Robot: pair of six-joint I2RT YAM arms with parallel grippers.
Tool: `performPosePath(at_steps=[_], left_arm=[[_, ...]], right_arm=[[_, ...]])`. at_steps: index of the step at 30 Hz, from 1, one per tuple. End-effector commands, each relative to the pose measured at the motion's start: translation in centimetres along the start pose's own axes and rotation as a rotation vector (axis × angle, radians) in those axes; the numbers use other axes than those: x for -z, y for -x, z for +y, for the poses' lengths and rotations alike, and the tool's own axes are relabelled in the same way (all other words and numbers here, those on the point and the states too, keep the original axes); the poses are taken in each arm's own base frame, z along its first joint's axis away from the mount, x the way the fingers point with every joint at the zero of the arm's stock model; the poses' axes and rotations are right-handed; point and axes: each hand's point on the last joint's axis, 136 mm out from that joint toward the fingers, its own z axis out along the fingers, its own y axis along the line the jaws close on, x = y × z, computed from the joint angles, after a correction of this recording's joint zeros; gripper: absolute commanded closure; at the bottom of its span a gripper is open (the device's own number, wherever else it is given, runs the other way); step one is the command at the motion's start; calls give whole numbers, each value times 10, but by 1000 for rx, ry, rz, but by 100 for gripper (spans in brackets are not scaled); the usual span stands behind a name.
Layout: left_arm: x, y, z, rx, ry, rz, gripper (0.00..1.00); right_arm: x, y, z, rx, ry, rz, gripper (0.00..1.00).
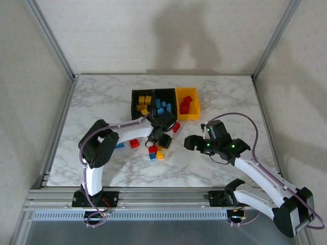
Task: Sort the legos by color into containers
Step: Pick up the lego from the center of the table, then place the lego in the container.
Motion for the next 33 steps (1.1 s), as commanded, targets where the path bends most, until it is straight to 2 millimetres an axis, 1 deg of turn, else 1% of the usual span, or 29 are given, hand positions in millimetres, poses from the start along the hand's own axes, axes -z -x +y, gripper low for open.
performPosePath(at_steps=[1,4,6,8,11,14,16,19,21,23,27,30,33], left_arm=[[-3,-1,-3,-23,-6,10,62],[4,9,-6,-15,-16,-20,70],[10,19,-6,-4,-15,-52,72],[20,31,-6,17,-20,-94,75],[41,51,0,63,-42,-161,75],[65,71,15,124,-45,-234,75],[81,83,28,170,-42,-283,75],[98,99,57,273,-49,-345,74],[106,108,76,340,-42,-378,74],[111,116,94,393,-22,-399,74],[111,133,119,440,5,-405,73],[103,144,137,470,35,-395,73],[92,156,151,496,46,-378,72]], right_arm=[[1,-1,-7,-8,-15,-11,20],[2,0,-8,-9,-17,-16,20],[3,1,-7,-6,-9,-22,20],[4,3,-4,-1,3,-31,20],[6,7,3,13,30,-47,20],[7,12,11,30,62,-60,20],[5,17,22,39,105,-63,21],[1,25,37,48,166,-62,21],[-3,30,44,60,176,-64,21],[-6,34,50,72,181,-60,21],[-13,34,59,90,185,-47,21],[-15,33,58,87,183,-46,21],[-15,31,54,81,172,-45,21]])
